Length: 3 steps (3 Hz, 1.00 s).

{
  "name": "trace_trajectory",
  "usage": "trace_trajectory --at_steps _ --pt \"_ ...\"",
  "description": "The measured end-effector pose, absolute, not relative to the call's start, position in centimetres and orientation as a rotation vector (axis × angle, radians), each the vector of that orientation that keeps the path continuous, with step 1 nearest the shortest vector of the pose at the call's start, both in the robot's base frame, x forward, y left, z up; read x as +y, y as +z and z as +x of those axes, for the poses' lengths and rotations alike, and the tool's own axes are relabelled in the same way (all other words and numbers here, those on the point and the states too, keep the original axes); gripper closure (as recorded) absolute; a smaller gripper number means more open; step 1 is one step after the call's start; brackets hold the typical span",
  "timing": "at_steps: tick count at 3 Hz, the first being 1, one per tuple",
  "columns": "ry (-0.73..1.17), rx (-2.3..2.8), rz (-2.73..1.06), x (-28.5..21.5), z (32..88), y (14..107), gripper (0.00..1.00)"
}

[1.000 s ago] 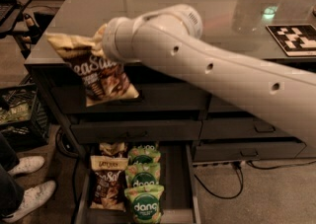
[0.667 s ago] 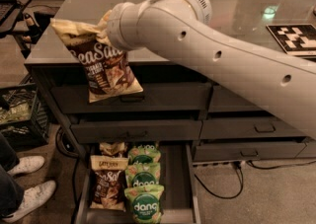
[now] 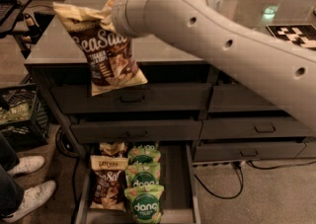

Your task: Pick brown chip bag from bottom drawer and place on counter

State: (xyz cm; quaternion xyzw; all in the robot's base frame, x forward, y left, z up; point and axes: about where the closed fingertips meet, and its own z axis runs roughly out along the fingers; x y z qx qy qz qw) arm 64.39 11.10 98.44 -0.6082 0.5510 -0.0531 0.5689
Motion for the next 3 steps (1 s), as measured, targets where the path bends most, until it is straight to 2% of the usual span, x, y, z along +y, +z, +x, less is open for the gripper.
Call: trace_trajectory --at_steps 3 --pt "-0.283 1.270 -1.390 6.1 70.1 107.2 1.00"
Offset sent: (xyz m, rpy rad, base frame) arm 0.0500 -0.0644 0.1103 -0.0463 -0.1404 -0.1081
